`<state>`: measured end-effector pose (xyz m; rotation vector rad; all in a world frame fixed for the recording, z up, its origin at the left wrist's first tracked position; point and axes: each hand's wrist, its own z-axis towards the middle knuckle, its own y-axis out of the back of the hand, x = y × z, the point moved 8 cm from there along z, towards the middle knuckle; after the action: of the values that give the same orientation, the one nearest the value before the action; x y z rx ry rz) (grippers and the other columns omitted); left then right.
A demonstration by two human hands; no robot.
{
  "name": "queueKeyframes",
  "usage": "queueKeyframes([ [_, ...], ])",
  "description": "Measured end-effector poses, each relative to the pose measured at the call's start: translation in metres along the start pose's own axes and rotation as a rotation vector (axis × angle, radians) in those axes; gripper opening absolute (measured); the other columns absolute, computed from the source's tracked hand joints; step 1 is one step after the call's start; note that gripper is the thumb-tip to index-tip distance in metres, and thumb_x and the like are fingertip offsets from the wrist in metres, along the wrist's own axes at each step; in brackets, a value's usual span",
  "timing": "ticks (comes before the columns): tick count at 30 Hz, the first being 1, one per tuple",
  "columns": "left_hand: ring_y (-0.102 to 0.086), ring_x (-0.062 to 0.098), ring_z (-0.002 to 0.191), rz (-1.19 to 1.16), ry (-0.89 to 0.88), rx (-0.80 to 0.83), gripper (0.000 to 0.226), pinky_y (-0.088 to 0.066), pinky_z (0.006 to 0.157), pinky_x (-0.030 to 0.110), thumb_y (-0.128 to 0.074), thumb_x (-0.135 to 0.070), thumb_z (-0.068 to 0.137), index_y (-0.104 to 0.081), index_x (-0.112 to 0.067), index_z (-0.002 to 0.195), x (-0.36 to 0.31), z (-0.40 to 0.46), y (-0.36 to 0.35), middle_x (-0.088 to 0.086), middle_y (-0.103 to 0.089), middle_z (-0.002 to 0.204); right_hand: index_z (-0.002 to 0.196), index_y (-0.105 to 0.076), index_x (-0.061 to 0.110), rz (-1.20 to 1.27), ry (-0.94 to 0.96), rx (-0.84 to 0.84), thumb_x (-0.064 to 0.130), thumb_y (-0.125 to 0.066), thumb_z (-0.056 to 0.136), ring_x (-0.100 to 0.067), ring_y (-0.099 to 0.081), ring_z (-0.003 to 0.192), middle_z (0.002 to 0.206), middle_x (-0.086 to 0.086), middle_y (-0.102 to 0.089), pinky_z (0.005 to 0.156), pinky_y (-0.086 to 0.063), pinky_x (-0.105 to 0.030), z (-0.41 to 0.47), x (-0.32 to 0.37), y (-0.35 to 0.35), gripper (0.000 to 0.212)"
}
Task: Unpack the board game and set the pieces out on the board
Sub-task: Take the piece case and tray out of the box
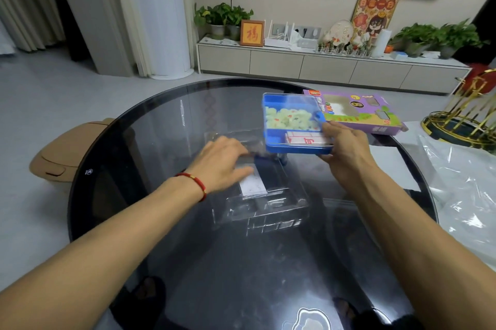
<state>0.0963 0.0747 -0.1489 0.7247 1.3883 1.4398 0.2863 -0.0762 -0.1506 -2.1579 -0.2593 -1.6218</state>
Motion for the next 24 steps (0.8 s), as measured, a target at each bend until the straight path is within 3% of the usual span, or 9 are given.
queueKeyframes([
  [4,-0.056,0.036,0.111,0.19,0.096,0.333,0.038,-0.049,0.092,0.043,-0.068,-0.043,0.087,-0.059,-0.012,0.107,-0.013,0.024,-0.037,0.016,-0.059,0.117,0.132,-0.058,0.008,0.051,0.018,-0.06,0.008,-0.065,0.096,-0.021,-0.072,0.095,0.112,-0.009,-0.07,0.086,-0.061,-0.045,0.0,0.003,0.018,0.038],
  [8,-0.059,0.036,0.109,0.184,0.149,0.405,0.038,-0.052,0.091,0.042,-0.079,-0.038,0.081,-0.056,-0.011,0.097,-0.014,0.041,-0.045,0.016,-0.062,0.117,0.132,-0.054,0.011,0.075,0.01,-0.095,0.009,-0.065,0.096,-0.019,-0.07,0.095,0.112,-0.007,-0.068,0.089,-0.06,-0.044,-0.003,0.002,0.035,0.037],
  [10,-0.061,0.033,0.104,0.129,0.19,0.435,0.046,-0.053,0.088,0.039,-0.082,-0.04,0.077,-0.059,-0.009,0.101,-0.009,0.044,-0.045,0.011,-0.065,0.114,0.13,-0.054,0.013,0.106,-0.001,-0.101,0.009,-0.065,0.097,-0.02,-0.071,0.096,0.112,-0.008,-0.068,0.089,-0.06,-0.043,-0.005,0.001,0.041,0.036],
  [13,-0.064,0.031,0.093,0.032,0.255,0.39,0.038,-0.054,0.076,0.034,-0.079,-0.036,0.078,-0.064,-0.009,0.1,0.001,0.049,-0.03,0.011,-0.068,0.106,0.124,-0.057,0.01,0.17,-0.01,-0.109,0.006,-0.064,0.096,-0.025,-0.072,0.1,0.112,-0.01,-0.07,0.089,-0.06,-0.045,-0.007,0.004,0.053,0.029],
  [16,-0.067,0.026,0.072,-0.414,0.378,0.237,0.01,-0.055,0.052,0.029,-0.07,-0.016,0.087,-0.065,-0.008,0.088,-0.005,0.059,-0.001,0.012,-0.07,0.088,0.1,-0.064,0.012,0.261,0.042,-0.142,-0.001,-0.061,0.093,-0.027,-0.073,0.098,0.105,-0.011,-0.072,0.089,-0.059,-0.05,-0.005,0.02,0.075,0.014],
  [20,-0.067,0.033,0.069,-0.879,0.474,0.062,0.006,-0.06,0.053,0.039,-0.061,0.0,0.089,-0.063,0.002,0.094,-0.042,0.079,0.005,0.022,-0.069,0.089,0.106,-0.059,0.012,0.403,0.059,-0.213,0.0,-0.057,0.095,-0.026,-0.073,0.098,0.104,-0.009,-0.07,0.083,-0.062,-0.044,-0.003,0.034,0.11,0.017],
  [23,-0.064,0.035,0.063,-0.909,0.462,0.099,0.011,-0.058,0.067,0.063,-0.062,0.005,0.081,-0.063,-0.006,0.078,-0.077,0.101,-0.026,0.02,-0.063,0.082,0.117,-0.057,0.011,0.376,0.059,-0.238,0.003,-0.056,0.098,-0.027,-0.072,0.102,0.108,-0.008,-0.07,0.087,-0.061,-0.044,-0.003,0.035,0.125,0.021],
  [24,-0.065,0.033,0.058,-0.853,0.461,0.114,0.014,-0.06,0.062,0.057,-0.064,0.004,0.08,-0.063,-0.01,0.078,-0.087,0.11,-0.036,0.018,-0.063,0.085,0.115,-0.057,0.013,0.374,0.053,-0.249,0.004,-0.055,0.098,-0.028,-0.072,0.103,0.109,-0.008,-0.069,0.089,-0.06,-0.045,-0.003,0.033,0.129,0.019],
])
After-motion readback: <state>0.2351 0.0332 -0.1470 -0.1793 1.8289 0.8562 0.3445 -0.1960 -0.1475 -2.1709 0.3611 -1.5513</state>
